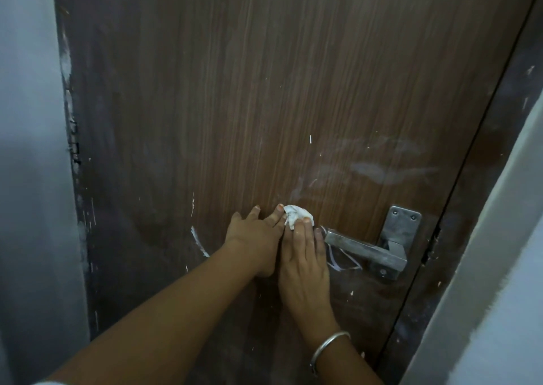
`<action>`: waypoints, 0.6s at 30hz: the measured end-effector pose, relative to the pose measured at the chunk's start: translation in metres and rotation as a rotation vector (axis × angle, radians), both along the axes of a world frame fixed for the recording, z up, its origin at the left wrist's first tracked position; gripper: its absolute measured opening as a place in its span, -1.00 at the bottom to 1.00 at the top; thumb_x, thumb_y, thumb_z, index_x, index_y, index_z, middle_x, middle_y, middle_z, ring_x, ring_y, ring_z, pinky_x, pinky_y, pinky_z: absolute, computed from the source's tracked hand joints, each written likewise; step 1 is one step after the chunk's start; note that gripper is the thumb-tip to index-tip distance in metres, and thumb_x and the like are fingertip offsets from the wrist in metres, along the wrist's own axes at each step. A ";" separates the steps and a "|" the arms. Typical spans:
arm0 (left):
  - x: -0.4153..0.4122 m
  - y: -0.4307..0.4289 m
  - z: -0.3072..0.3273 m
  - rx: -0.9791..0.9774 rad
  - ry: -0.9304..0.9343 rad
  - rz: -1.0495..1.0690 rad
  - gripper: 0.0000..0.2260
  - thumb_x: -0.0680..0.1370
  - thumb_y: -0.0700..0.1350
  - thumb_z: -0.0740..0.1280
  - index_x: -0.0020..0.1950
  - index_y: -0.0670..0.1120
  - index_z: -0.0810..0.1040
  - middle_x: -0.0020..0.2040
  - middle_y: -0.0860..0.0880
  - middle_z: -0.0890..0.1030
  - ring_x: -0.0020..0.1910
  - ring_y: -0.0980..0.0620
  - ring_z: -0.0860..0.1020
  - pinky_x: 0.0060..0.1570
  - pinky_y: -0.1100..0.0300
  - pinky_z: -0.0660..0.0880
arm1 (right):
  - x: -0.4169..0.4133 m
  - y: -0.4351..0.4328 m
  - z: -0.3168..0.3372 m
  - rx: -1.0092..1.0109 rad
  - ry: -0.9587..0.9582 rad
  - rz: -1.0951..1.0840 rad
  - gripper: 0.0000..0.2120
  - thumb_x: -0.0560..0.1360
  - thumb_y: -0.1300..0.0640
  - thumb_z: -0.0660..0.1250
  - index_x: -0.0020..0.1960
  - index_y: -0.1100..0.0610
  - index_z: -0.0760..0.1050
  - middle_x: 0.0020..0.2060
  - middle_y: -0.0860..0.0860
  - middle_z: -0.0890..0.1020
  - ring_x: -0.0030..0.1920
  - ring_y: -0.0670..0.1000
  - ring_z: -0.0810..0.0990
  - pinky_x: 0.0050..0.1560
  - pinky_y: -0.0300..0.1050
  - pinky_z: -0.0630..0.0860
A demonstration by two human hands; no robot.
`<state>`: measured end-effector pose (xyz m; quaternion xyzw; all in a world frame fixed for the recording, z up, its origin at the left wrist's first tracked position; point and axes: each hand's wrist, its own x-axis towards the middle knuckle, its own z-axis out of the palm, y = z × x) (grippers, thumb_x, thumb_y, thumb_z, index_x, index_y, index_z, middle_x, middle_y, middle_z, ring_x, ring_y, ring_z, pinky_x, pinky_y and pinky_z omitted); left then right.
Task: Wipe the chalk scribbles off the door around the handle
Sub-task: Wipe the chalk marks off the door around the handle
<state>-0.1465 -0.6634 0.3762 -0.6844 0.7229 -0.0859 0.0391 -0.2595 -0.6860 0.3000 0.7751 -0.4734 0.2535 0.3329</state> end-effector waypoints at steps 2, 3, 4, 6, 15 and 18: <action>-0.001 0.000 0.000 0.007 0.013 0.001 -0.16 0.47 0.00 0.30 0.52 0.02 -0.24 0.55 0.06 -0.26 0.52 -0.18 -0.11 0.41 -0.23 0.02 | 0.000 0.000 -0.001 0.017 0.000 0.002 -0.47 0.51 0.14 0.05 0.44 0.32 0.18 0.42 0.27 0.26 0.44 0.24 0.18 0.41 0.18 0.14; -0.001 0.000 0.000 0.011 0.014 0.000 -0.16 0.47 0.01 0.30 0.52 0.03 -0.25 0.54 0.06 -0.26 0.52 -0.17 -0.11 0.41 -0.23 0.02 | 0.000 0.000 -0.001 0.024 0.008 -0.011 -0.45 0.51 0.13 0.07 0.46 0.31 0.12 0.45 0.25 0.19 0.45 0.23 0.12 0.42 0.16 0.10; 0.000 0.000 0.001 0.015 0.015 -0.001 -0.16 0.46 0.01 0.29 0.52 0.03 -0.25 0.54 0.07 -0.26 0.53 -0.17 -0.11 0.41 -0.22 0.01 | 0.000 -0.001 -0.002 0.032 0.010 -0.025 -0.43 0.52 0.11 0.08 0.47 0.29 0.08 0.47 0.23 0.13 0.47 0.22 0.08 0.43 0.15 0.05; 0.000 0.000 0.002 0.022 0.007 0.003 -0.16 0.47 0.02 0.28 0.52 0.04 -0.26 0.54 0.07 -0.26 0.53 -0.17 -0.11 0.41 -0.22 0.01 | -0.001 -0.001 -0.002 0.044 0.008 -0.036 -0.40 0.52 0.07 0.12 0.48 0.28 0.06 0.48 0.22 0.09 0.48 0.20 0.05 0.42 0.14 0.03; -0.006 0.000 -0.002 -0.001 0.052 0.000 -0.09 0.44 0.07 0.34 0.52 0.00 -0.27 0.54 0.04 -0.29 0.52 -0.17 -0.11 0.42 -0.19 0.02 | -0.031 0.004 -0.005 0.133 -0.183 -0.096 -0.07 0.30 -0.10 0.44 0.46 0.27 0.07 0.36 0.27 0.35 0.35 0.24 0.34 0.26 0.21 0.27; -0.009 0.001 -0.005 0.004 0.079 -0.001 -0.07 0.43 0.12 0.34 0.52 -0.01 -0.28 0.54 0.03 -0.29 0.52 -0.18 -0.11 0.43 -0.17 0.02 | -0.021 0.006 0.001 0.143 -0.186 -0.009 -0.03 0.26 -0.16 0.42 0.47 0.27 0.09 0.43 0.23 0.25 0.45 0.22 0.16 0.35 0.18 0.18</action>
